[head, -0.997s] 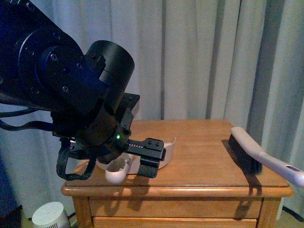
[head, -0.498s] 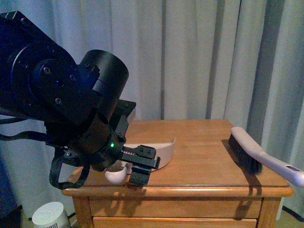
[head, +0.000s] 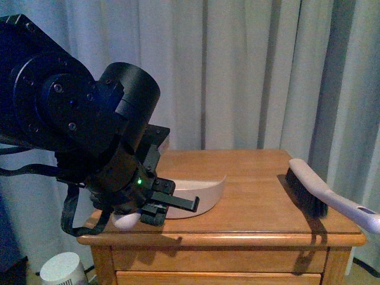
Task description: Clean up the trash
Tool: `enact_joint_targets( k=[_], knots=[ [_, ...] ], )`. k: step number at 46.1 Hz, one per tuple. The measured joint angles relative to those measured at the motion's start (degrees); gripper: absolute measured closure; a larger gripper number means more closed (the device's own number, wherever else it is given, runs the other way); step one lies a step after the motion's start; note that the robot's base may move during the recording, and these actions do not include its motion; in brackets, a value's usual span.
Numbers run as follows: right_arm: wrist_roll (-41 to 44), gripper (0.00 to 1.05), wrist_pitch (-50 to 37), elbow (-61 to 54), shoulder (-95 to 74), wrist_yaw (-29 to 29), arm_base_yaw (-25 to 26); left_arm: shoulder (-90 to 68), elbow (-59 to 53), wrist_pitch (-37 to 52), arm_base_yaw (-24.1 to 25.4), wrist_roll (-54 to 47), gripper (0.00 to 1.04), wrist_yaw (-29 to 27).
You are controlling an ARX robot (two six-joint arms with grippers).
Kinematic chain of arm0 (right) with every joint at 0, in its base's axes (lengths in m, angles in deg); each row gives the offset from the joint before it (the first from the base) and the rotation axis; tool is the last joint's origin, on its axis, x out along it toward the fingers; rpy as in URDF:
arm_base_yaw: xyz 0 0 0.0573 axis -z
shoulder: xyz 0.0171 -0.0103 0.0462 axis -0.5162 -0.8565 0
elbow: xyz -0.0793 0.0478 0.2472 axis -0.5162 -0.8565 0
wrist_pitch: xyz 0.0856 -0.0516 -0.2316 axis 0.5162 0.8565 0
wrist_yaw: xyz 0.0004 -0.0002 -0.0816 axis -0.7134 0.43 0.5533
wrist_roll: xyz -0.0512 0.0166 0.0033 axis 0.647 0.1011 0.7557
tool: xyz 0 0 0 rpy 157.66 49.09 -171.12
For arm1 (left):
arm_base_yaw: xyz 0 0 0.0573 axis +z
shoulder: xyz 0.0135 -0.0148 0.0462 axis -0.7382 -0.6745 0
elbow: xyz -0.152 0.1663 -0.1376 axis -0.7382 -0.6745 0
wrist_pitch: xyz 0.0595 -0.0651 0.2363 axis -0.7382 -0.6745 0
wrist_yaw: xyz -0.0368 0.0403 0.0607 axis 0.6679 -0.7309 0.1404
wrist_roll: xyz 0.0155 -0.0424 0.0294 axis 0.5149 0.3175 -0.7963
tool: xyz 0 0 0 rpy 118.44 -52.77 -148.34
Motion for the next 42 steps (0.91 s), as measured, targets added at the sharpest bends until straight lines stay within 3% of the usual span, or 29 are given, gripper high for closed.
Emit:
enact_joint_targets(
  k=[11,21,32,42],
  knots=[
    [0.0,0.07,0.0,0.0,0.0,0.0,0.0,0.3,0.0,1.1,0.7,-1.0,0.77,0.5],
    [0.0,0.07,0.0,0.0,0.0,0.0,0.0,8.5,-0.7,6.2,3.5,-4.3,0.77,4.5],
    [0.0,0.07,0.0,0.0,0.0,0.0,0.0,28.5,-11.3,14.9,8.4,-12.9,0.77,16.4],
    [0.0,0.07,0.0,0.0,0.0,0.0,0.0,43.2,-21.2,15.3,14.1,-18.5,0.77,27.3]
  ],
)
